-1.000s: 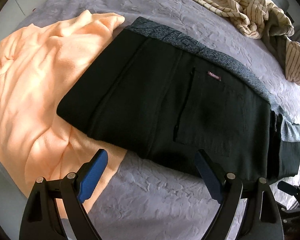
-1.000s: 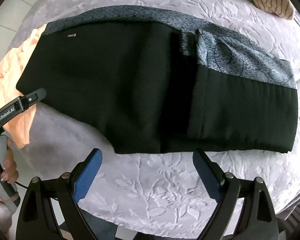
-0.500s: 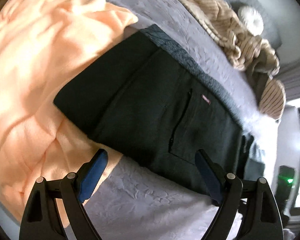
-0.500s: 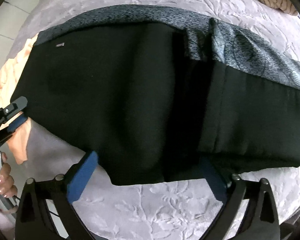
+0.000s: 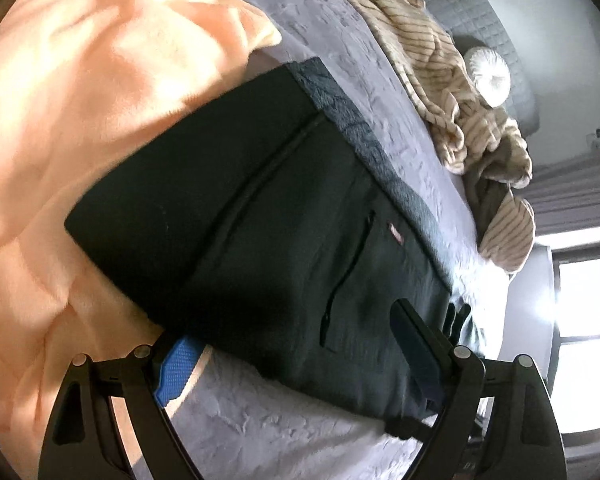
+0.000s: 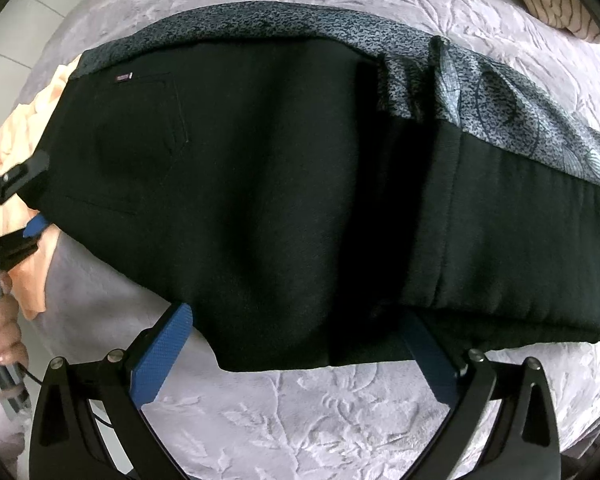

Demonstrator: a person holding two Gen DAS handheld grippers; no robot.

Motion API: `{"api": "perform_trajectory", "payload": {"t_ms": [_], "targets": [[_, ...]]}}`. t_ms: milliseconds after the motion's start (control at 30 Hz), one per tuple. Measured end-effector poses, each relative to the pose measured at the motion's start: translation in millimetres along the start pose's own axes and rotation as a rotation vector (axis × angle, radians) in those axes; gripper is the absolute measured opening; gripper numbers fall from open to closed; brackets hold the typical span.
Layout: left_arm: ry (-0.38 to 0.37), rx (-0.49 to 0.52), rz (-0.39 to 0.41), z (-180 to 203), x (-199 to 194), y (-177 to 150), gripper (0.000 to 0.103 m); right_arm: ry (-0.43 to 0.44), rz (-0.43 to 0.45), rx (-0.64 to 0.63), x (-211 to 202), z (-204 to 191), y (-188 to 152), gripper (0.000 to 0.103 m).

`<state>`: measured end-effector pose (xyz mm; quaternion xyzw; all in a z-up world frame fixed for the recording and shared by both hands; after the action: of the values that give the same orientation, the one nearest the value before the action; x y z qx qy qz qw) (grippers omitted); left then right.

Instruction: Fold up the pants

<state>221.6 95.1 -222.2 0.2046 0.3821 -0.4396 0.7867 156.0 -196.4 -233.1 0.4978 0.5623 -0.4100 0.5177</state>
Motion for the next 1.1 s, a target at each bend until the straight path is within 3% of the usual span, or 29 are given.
{"api": "perform_trajectory", "payload": {"t_ms": [67,233,400,500,533,567,600,667,767,833,967,1100], "targets": [[-0.005,0.004,0.006,8,-6,0,0.090,0.001,-0.001,-0.004,-2,2,-1,0.103],[-0.045,0.124,0.066,43,-24,-7,0.090,0.041,0.033,0.024,-32,5,-4,0.103],[0.084,0.065,0.016,28,12,8,0.090,0.044,0.099,0.012,-69,9,6,0.103],[0.196,0.077,0.033,25,22,11,0.069,0.066,0.125,0.008,-83,11,24,0.103],[0.228,0.097,0.050,27,22,10,0.055,0.077,0.132,0.005,-86,12,32,0.103],[0.266,0.137,0.084,31,18,7,0.043,0.092,0.140,0.000,-89,11,41,0.103],[0.292,0.183,0.114,37,15,4,0.040,0.106,0.142,-0.006,-91,10,48,0.103],[0.354,0.309,0.183,54,10,-7,0.037,0.142,0.139,-0.023,-94,3,64,0.103],[0.501,0.632,0.339,87,14,-41,0.036,0.195,0.119,-0.074,-97,-12,97,0.103],[0.568,0.758,0.379,94,22,-56,0.036,0.228,0.094,-0.117,-97,-28,120,0.103],[0.603,0.806,0.390,96,30,-56,0.036,0.294,0.055,-0.188,-94,-73,163,0.103],[0.600,0.813,0.390,97,30,-56,0.036,0.332,-0.041,-0.328,-76,-137,197,0.103]]}}
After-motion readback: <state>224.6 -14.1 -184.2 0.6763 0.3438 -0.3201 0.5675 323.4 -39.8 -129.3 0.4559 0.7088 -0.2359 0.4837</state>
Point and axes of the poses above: each gripper's, at about its wrist camera, not at the fingertips, and x roughly the way its jaws point, z to its right, y to its top, the point moved 2 cm from there along x, roughly the way its jaws point, and after that the axes turned 12 degrees about -x, right-handed, at the moved point
